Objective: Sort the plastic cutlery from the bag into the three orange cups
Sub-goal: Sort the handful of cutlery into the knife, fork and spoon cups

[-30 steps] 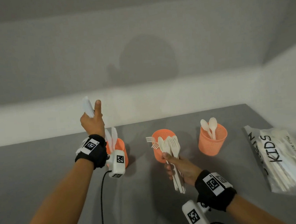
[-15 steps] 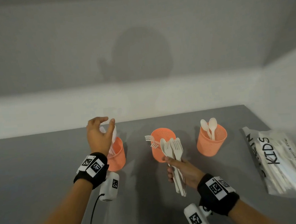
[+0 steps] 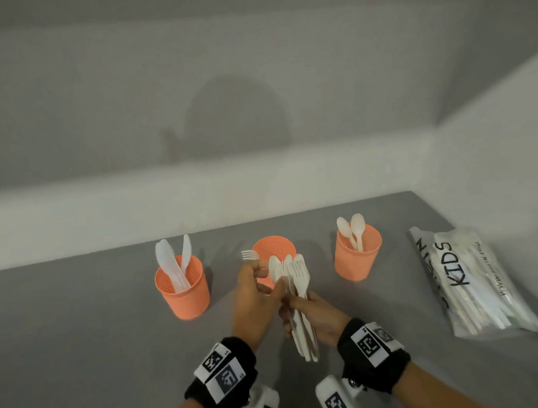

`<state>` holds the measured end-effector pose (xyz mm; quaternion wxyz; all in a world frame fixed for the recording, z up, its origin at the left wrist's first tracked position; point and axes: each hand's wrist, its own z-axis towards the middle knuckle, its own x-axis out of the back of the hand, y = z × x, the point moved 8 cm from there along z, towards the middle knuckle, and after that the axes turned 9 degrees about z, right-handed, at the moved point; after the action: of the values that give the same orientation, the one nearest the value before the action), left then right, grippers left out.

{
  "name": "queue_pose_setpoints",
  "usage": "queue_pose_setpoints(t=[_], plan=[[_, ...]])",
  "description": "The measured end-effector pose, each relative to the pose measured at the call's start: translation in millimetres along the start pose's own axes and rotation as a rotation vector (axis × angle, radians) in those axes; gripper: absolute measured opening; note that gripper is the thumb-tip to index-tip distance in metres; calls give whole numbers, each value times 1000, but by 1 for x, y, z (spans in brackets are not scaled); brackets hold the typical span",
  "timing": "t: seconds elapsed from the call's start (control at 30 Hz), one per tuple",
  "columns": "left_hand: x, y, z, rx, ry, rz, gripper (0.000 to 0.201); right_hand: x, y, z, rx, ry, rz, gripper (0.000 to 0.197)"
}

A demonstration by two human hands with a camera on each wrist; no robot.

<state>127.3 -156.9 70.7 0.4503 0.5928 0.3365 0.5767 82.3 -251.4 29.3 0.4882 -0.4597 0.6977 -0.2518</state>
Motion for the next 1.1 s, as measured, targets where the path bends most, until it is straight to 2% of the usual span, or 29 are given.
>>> queue_pose_setpoints(t=[0.1, 0.23, 0.37, 0.57, 0.63, 0.7, 0.77, 0.83, 1.0, 1.1], plan=[[-12, 5, -7, -21, -36, 73, 21, 9, -1, -6, 23, 70, -47, 23], [-21, -3, -8, 52, -49, 179, 14, 10, -2, -17, 40, 89, -63, 28], [-23, -2, -8, 81, -45, 221, 22, 15, 2, -20, 21, 85, 11, 20], [-10, -3, -3, 137, 91, 96, 21, 27, 5, -19, -1, 115, 72, 13], [-1, -1, 2, 162, 173, -27, 19, 31, 5, -18, 2, 141, 95, 14], [3, 1, 7, 200, 191, -215, 14, 34, 6, -16, 2, 159, 100, 20], [2, 6, 11, 202, 163, -299, 8, 32, 6, -15, 3, 150, 87, 24], [-4, 12, 12, 165, 96, -249, 10, 29, 6, -13, 1, 131, 62, 26], [-36, 21, -6, 61, -186, -149, 7, 24, 3, -14, -7, 107, -35, 24], [-45, 20, -12, 14, -217, -146, 17, 22, 1, -16, 2, 101, -125, 28]])
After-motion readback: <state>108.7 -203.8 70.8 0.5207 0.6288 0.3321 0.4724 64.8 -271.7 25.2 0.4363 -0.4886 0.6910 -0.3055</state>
